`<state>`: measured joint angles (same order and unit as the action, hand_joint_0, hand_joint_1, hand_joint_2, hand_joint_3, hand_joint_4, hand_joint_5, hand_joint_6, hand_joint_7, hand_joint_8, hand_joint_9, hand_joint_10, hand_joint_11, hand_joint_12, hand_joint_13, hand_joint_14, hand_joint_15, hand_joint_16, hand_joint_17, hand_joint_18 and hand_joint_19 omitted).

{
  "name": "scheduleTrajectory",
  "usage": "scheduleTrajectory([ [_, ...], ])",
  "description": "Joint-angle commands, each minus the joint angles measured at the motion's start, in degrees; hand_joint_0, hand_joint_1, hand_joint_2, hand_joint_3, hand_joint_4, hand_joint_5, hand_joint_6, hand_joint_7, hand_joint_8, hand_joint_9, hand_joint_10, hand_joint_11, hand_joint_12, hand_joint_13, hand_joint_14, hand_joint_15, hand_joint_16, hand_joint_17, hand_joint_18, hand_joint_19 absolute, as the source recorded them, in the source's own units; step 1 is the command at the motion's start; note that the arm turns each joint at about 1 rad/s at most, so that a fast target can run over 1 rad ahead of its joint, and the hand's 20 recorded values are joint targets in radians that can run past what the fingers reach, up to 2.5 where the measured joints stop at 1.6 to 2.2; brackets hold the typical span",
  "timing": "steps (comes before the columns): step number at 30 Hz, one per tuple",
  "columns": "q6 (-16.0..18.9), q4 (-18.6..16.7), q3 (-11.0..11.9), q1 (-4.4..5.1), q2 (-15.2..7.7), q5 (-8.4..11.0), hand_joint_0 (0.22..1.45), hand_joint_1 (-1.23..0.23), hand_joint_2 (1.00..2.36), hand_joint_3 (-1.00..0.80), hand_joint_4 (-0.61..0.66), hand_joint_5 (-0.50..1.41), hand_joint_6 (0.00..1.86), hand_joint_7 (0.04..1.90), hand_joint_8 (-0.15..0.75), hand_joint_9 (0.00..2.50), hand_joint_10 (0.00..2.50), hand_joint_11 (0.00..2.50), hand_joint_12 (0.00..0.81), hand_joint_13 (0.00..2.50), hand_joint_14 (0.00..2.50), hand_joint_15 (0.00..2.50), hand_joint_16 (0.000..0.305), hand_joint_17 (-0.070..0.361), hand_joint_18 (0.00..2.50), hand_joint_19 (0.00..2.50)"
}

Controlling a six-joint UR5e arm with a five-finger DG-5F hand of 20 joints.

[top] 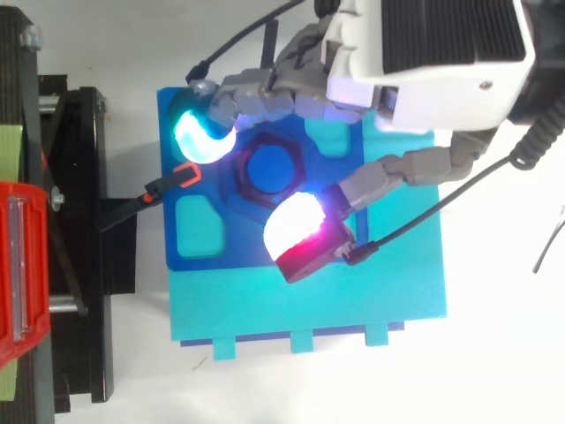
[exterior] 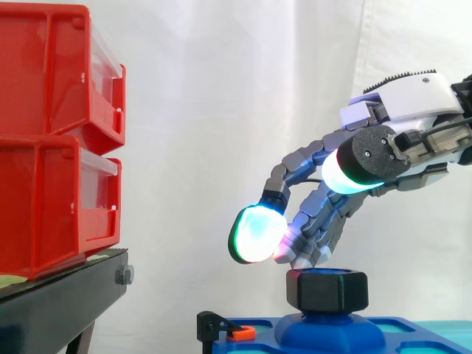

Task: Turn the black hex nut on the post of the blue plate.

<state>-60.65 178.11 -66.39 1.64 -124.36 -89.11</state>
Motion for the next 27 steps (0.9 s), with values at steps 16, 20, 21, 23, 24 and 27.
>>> scheduleTrajectory([
  [16,-0.52,1.71,-0.05,2.49,-0.09,2.89,0.5,-0.44,1.0,-0.49,0.25,-0.18,0.5,0.79,0.316,0.64,0.0,0.05,0.395,0.74,0.01,0.19,0.059,0.133,0.69,0.36],
  [20,-0.61,2.15,-0.05,2.31,-0.44,2.89,0.5,-0.44,1.0,-0.48,0.25,-0.18,0.5,0.79,0.316,0.65,0.0,0.05,0.394,0.74,0.01,0.19,0.059,0.133,0.69,0.36],
  [21,-0.61,2.15,-0.05,2.22,-0.44,2.89,0.5,-0.44,1.0,-0.48,0.25,-0.18,0.5,0.79,0.315,0.65,0.0,0.05,0.394,0.74,0.01,0.19,0.059,0.132,0.7,0.36],
  [23,-0.79,2.15,-0.05,2.13,-0.53,2.71,0.5,-0.44,1.0,-0.49,0.25,-0.18,0.5,0.79,0.316,0.65,0.0,0.05,0.394,0.74,0.01,0.19,0.059,0.132,0.7,0.36],
  [24,-0.96,2.15,-0.05,2.05,-0.53,2.71,0.5,-0.44,1.0,-0.48,0.25,-0.18,0.5,0.79,0.317,0.65,0.0,0.05,0.394,0.74,0.01,0.18,0.059,0.133,0.7,0.36],
  [27,-1.23,2.24,-0.05,1.96,-0.44,2.71,0.5,-0.44,1.0,-0.48,0.26,-0.17,0.5,0.8,0.319,0.65,0.0,0.06,0.394,0.75,0.01,0.19,0.059,0.133,0.7,0.36],
])
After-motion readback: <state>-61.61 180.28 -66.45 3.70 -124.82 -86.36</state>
